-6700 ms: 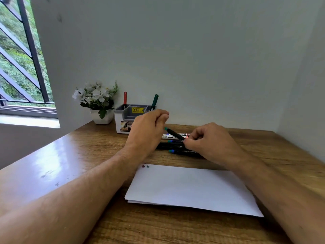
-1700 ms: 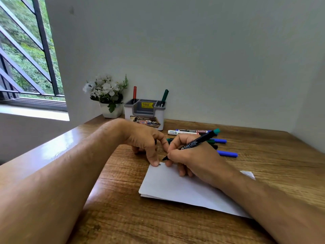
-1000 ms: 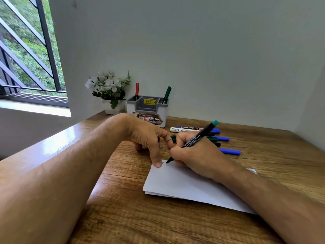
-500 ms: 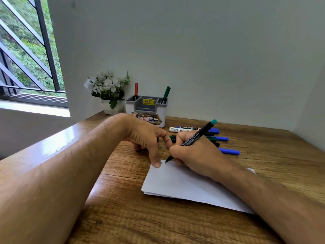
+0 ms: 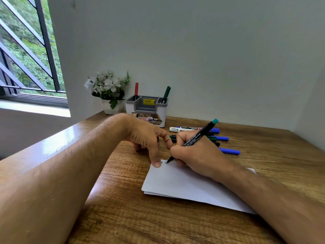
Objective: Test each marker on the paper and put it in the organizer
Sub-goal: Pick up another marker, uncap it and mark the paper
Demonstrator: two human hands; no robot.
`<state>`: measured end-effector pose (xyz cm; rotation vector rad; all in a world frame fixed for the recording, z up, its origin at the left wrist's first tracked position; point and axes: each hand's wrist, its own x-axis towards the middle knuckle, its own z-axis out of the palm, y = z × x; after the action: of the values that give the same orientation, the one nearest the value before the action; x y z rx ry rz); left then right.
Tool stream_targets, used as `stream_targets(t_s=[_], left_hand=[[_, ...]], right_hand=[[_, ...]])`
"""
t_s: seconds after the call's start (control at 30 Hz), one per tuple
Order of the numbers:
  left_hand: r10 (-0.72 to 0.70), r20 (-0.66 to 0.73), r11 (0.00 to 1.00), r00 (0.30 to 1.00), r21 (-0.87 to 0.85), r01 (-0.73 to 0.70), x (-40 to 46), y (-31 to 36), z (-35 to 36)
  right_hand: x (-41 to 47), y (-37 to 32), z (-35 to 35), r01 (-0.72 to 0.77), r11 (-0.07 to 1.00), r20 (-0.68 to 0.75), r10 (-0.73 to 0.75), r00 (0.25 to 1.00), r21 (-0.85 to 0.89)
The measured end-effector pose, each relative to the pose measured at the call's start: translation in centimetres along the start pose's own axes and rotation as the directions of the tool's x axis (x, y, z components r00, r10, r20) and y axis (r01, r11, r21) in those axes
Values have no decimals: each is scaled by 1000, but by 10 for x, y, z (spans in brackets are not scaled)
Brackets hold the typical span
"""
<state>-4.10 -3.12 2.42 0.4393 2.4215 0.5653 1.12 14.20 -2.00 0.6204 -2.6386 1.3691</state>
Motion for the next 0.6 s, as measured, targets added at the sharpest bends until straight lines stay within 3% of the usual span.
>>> stream_targets(t_s=[0.6], left_hand=[[4,0,1000,1000,3,-4,0,0,0]], right_hand=[[1,0,1,5,1000,14,-5,1000,11]])
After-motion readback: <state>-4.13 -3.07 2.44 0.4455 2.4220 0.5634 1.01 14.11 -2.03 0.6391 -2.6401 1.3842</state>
